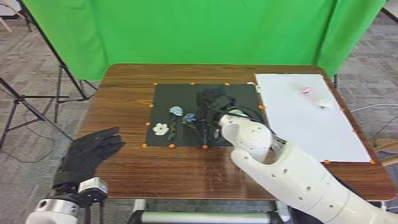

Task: Arrange flowers

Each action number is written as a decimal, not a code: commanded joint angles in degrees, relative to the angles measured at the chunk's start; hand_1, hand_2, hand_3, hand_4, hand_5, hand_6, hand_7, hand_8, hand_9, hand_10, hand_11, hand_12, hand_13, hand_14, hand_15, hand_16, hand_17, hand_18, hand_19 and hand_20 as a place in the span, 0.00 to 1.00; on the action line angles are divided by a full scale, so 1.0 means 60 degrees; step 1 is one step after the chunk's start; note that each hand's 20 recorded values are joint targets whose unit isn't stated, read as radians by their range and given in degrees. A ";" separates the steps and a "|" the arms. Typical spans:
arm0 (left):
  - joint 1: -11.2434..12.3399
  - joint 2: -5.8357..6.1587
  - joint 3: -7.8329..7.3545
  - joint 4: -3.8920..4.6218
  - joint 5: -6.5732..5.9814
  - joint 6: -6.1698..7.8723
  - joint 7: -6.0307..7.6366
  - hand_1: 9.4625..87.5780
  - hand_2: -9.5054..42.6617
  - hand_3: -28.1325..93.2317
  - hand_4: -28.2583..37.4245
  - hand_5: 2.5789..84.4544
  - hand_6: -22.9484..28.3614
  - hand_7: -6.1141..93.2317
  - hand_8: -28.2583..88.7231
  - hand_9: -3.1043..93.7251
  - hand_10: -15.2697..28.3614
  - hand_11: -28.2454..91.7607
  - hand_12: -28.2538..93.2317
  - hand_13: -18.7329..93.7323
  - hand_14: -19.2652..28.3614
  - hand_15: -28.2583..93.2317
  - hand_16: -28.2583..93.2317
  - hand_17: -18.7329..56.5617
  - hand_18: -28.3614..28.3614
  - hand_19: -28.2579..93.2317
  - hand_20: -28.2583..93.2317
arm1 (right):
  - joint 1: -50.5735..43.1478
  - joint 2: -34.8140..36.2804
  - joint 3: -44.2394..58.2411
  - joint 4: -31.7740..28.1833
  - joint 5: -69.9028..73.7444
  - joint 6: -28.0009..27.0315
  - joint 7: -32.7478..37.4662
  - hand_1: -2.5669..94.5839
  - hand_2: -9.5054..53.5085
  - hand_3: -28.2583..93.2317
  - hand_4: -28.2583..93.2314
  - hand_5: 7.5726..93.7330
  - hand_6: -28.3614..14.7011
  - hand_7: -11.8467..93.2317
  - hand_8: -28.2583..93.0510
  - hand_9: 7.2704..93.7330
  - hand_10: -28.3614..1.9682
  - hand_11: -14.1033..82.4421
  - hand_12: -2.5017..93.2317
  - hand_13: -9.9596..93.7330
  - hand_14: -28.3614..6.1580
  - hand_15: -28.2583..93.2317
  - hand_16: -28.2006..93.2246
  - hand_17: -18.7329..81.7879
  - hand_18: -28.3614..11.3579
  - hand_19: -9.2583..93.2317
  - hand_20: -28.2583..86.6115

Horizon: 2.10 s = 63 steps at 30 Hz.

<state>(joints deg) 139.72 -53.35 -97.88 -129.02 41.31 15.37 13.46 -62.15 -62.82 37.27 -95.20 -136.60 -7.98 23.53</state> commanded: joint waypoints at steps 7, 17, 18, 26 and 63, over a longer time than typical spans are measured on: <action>0.0493 0.0255 0.0130 -0.0117 -0.0228 0.0368 0.0526 0.27 0.30 0.89 0.29 0.59 0.76 0.21 0.17 0.47 0.88 0.58 0.32 0.45 1.00 0.75 0.13 0.16 0.90 0.74 0.37 | 0.0857 0.1536 0.0165 -0.0864 0.0865 0.0373 0.0077 0.33 0.00 0.94 0.00 0.62 0.52 0.28 0.13 0.59 0.37 0.50 0.21 0.54 0.36 0.89 0.40 0.31 0.06 0.83 0.65; 0.0514 0.0186 0.0200 -0.0166 -0.0206 0.0405 0.0585 0.27 0.30 0.89 0.29 0.59 0.76 0.21 0.17 0.47 0.88 0.58 0.32 0.45 1.00 0.75 0.13 0.16 0.90 0.75 0.37 | 0.0085 0.3814 0.2581 0.0058 0.0996 -0.0124 0.0116 0.32 0.01 0.95 0.00 0.57 0.52 0.28 0.13 0.56 0.38 0.47 0.21 0.52 0.37 0.89 0.39 0.31 0.10 0.83 0.66; 0.0556 0.0158 0.0171 -0.0177 -0.0198 0.0406 0.0581 0.27 0.30 0.89 0.29 0.59 0.76 0.21 0.17 0.47 0.88 0.58 0.32 0.45 1.00 0.75 0.13 0.16 0.90 0.75 0.37 | -0.0014 0.3884 0.2841 0.0254 0.0981 -0.0278 0.0050 0.32 0.01 0.95 0.00 0.56 0.53 0.28 0.13 0.55 0.38 0.47 0.21 0.52 0.37 0.89 0.39 0.31 0.11 0.83 0.66; 0.0454 0.0169 0.0218 -0.0169 -0.0231 0.0421 0.0621 0.27 0.30 0.89 0.29 0.59 0.76 0.21 0.17 0.47 0.88 0.58 0.32 0.45 1.00 0.75 0.13 0.16 0.90 0.75 0.37 | -0.0096 0.2968 0.4359 0.1542 0.0893 -0.2508 0.0534 0.30 0.01 0.96 0.00 0.43 0.51 0.27 0.13 0.42 0.37 0.38 0.21 0.42 0.32 0.89 0.37 0.26 0.14 0.79 0.67; 0.0224 -0.0022 0.0310 -0.0008 -0.0104 0.0099 0.0352 0.27 0.30 0.89 0.29 0.59 0.76 0.21 0.17 0.47 0.88 0.58 0.32 0.45 1.00 0.75 0.13 0.16 0.90 0.74 0.37 | -0.1935 0.3455 0.5239 0.1443 0.0831 -0.0055 0.0764 0.29 0.00 0.95 0.00 0.44 0.55 0.29 0.13 0.41 0.41 0.37 0.21 0.45 0.34 0.90 0.36 0.26 0.13 0.79 0.69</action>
<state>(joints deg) 141.18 -52.74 -96.02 -129.46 40.31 17.25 16.93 -71.98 -45.22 67.67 -85.02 -130.82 -12.54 29.34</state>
